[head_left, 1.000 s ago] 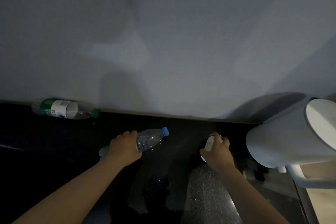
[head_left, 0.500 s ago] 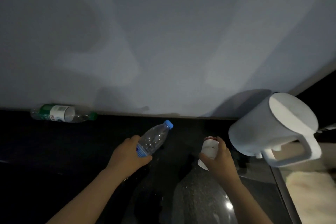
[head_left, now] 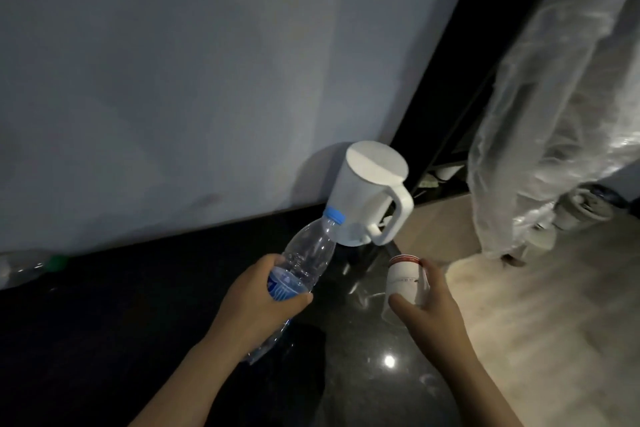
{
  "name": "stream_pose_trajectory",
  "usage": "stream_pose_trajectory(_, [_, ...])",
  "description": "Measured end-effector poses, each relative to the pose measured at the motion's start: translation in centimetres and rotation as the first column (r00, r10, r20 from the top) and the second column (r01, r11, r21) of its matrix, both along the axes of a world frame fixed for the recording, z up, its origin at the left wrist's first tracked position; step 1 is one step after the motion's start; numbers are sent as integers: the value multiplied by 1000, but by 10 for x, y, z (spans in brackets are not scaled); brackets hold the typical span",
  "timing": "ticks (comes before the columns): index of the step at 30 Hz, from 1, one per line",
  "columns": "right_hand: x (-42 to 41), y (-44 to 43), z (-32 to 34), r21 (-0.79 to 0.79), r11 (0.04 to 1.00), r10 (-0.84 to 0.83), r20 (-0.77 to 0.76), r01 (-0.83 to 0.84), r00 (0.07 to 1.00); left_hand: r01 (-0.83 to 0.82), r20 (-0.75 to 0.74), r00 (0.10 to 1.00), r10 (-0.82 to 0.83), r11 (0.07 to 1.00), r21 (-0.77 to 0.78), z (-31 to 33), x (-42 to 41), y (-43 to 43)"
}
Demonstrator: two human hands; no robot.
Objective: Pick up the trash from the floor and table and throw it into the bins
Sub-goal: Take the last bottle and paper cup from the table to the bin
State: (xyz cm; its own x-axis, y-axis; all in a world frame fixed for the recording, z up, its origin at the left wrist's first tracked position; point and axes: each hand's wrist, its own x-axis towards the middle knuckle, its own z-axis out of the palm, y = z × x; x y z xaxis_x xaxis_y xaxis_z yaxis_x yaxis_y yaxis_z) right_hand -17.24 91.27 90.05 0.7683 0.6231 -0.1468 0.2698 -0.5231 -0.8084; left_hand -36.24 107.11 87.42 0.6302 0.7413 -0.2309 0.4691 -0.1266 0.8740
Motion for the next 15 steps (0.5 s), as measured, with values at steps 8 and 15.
stream_pose_trajectory(8, [66,-132,33,153,970,-181,-60,189,982,115,83,989,-121,991,73,48,102,-106])
stream_pose_trajectory(15, [158,-288,55,240,881,-410,-41,407,911,259,117,954,-276,955,146,66,237,-234])
